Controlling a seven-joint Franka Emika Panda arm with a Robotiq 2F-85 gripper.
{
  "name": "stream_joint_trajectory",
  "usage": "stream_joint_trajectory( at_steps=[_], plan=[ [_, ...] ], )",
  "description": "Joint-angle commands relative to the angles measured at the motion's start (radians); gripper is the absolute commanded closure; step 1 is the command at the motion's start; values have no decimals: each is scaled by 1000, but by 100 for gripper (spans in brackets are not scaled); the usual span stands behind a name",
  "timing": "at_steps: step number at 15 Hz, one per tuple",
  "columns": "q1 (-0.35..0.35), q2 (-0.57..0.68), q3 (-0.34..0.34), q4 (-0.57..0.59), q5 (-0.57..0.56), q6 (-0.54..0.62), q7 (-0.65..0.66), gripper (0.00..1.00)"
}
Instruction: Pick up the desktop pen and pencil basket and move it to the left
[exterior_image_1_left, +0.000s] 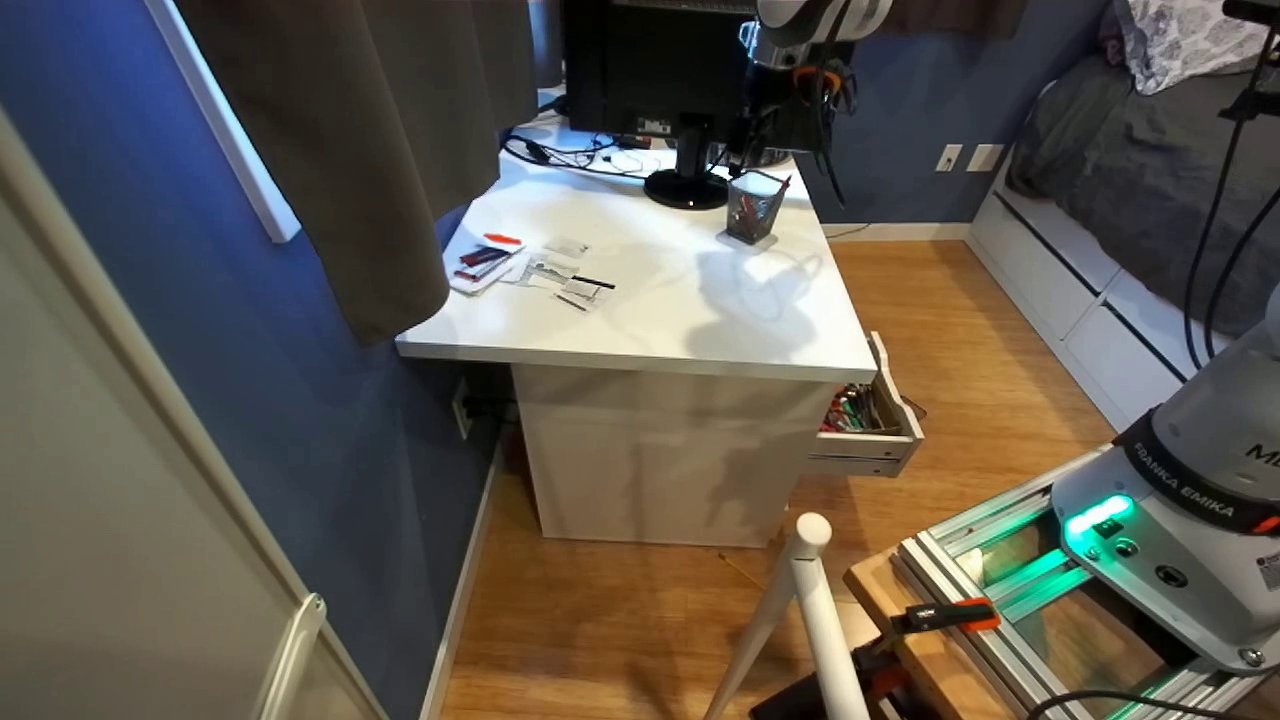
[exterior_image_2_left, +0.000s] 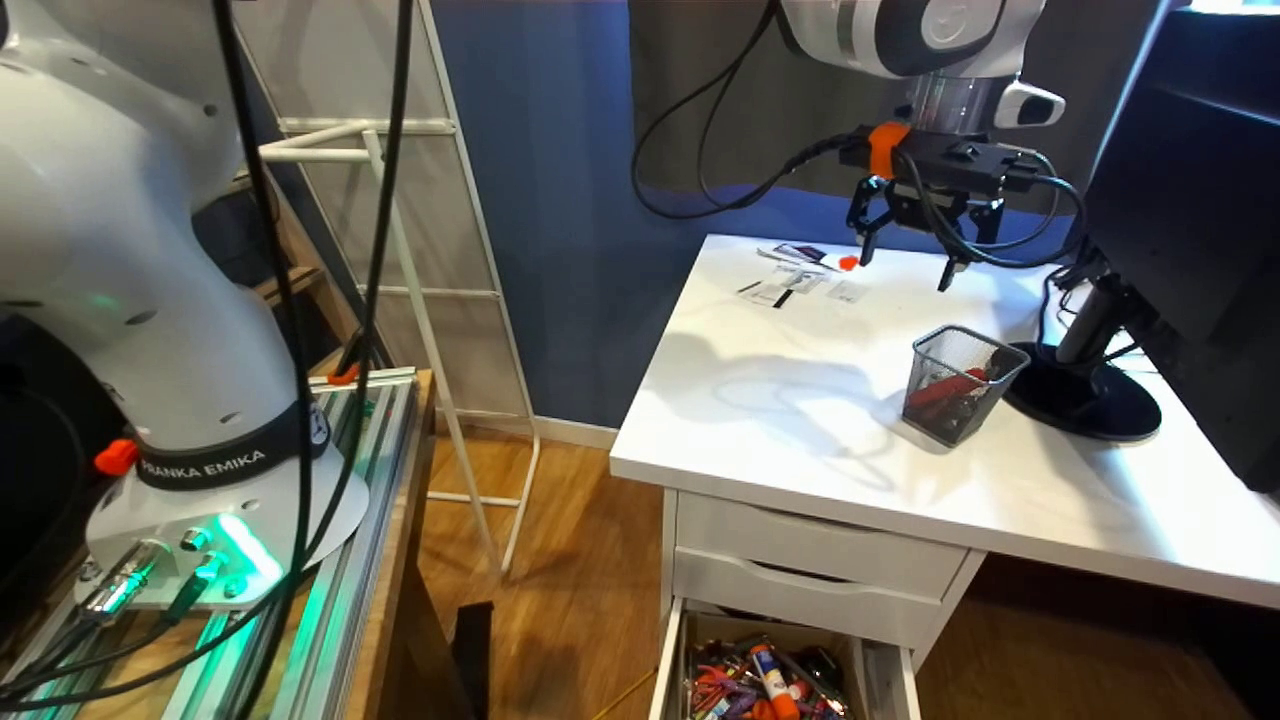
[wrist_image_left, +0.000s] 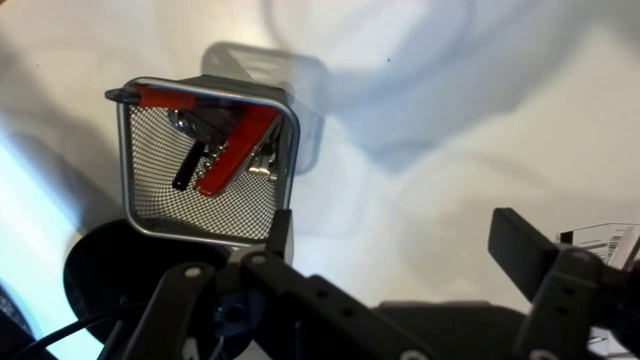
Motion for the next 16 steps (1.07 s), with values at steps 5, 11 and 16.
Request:
stream_joint_trajectory(
  at_steps=[5,11,16],
  plan=[
    [10,64,-17,45,-2,-31,94,0],
    [6,110,-38,80,-17,-6,102,1],
    [8,166,-43,147,-30,-11,95,31]
  ],
)
